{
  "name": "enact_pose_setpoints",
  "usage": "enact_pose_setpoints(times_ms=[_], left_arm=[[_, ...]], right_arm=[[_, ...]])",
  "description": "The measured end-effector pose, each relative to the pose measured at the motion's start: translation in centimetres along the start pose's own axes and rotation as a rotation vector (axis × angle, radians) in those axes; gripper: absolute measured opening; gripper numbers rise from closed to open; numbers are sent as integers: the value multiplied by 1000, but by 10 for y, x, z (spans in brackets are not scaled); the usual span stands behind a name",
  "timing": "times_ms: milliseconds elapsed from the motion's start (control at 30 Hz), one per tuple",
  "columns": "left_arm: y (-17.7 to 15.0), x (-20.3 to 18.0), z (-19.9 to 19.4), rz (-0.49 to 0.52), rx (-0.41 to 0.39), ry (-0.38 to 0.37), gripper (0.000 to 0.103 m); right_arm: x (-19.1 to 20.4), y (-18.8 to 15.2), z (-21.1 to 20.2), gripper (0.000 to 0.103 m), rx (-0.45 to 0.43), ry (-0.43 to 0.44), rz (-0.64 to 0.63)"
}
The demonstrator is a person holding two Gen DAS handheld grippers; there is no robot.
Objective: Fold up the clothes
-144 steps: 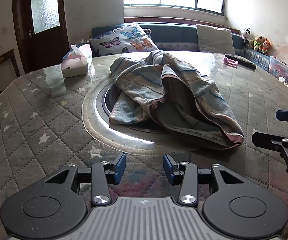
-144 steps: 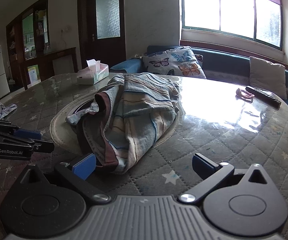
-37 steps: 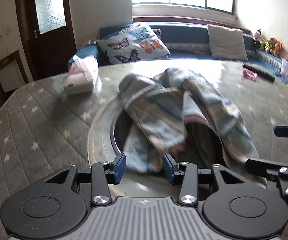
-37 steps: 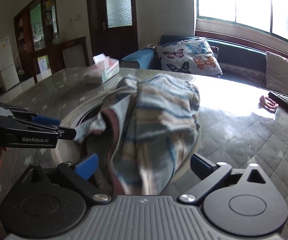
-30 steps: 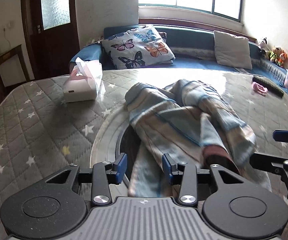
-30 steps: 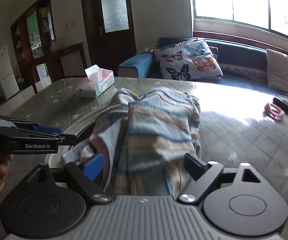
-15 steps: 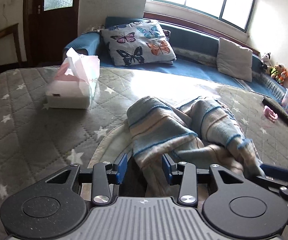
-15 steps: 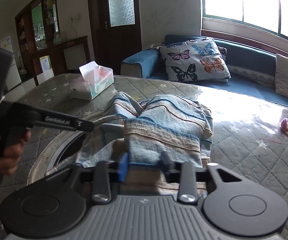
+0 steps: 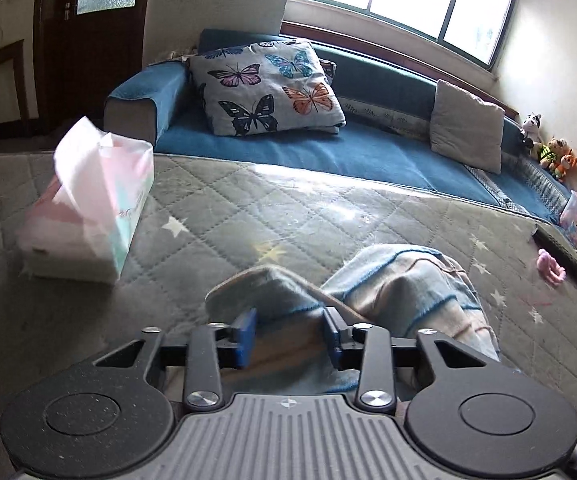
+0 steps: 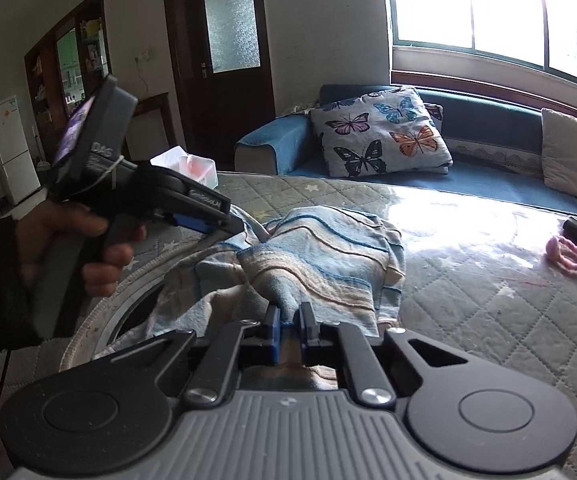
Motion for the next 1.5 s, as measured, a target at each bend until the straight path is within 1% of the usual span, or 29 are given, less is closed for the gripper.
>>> enact_pose_setpoints(times_ms=[100, 200, 300, 433, 467, 500, 533, 567, 600, 667, 900, 1000, 1100, 1200, 1300, 1367, 1433, 1500], left_arm=[[2, 2, -2, -17, -1, -27, 27], [9, 5, -12, -64, -24, -56, 33], [14, 4, -4, -61, 11, -35, 37], [13, 6, 15, -69, 64, 9, 37], [11, 6, 17, -70, 61, 7, 35], [10, 7, 18, -68, 52, 3, 30], [9, 7, 16, -63, 42, -5, 24], [8, 7, 15, -58, 32, -13, 15], [6, 7, 10, -53, 18, -13, 11], [5, 7, -4, -45, -15, -1, 8], [0, 20, -77, -68, -123, 34, 7], [-9, 28, -114, -81, -156, 53, 7], [-24, 39, -153, -96, -180, 77, 7], [-44, 50, -189, -114, -180, 109, 7], [-70, 65, -222, -160, -172, 131, 6], [-89, 75, -244, -199, -170, 124, 6], [-109, 82, -261, -221, -134, 145, 6], [-131, 90, -276, -245, -94, 158, 6]], right_arm=[[-5, 0, -5, 8, -10, 2, 14], [-7, 0, -8, 8, -16, 4, 19], [-9, -1, -8, 9, -13, 7, 26], [-13, -3, -8, 9, -7, 12, 36], [-14, -4, -8, 9, -5, 13, 39], [-15, -5, -8, 9, -4, 14, 41], [-16, -5, -8, 8, -2, 16, 44], [-17, -6, -8, 8, 0, 17, 47], [-19, -6, -9, 7, -2, 16, 51], [-25, -6, -17, 6, -25, 1, 71], [-51, -6, -52, 5, -102, -65, 149], [-73, -8, -78, 5, -143, -106, 214], [-89, -12, -102, 5, -182, -141, 250], [-105, -17, -126, 5, -221, -159, 292], [-116, -23, -148, 5, -245, -177, 318], [-122, -30, -162, 5, -250, -192, 322], [-126, -38, -176, 5, -250, -209, 324], [-131, -46, -186, 5, -230, -229, 341]])
Point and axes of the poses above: each gripper's, at about its wrist camera, not at the fingertips, and z roughly the way its jaws point, x to its left, y to its top, the point moved 1 cm from there along z, roughly the way its jaws point, and after that the axes turned 11 degrees about z, right-handed, at the moved point
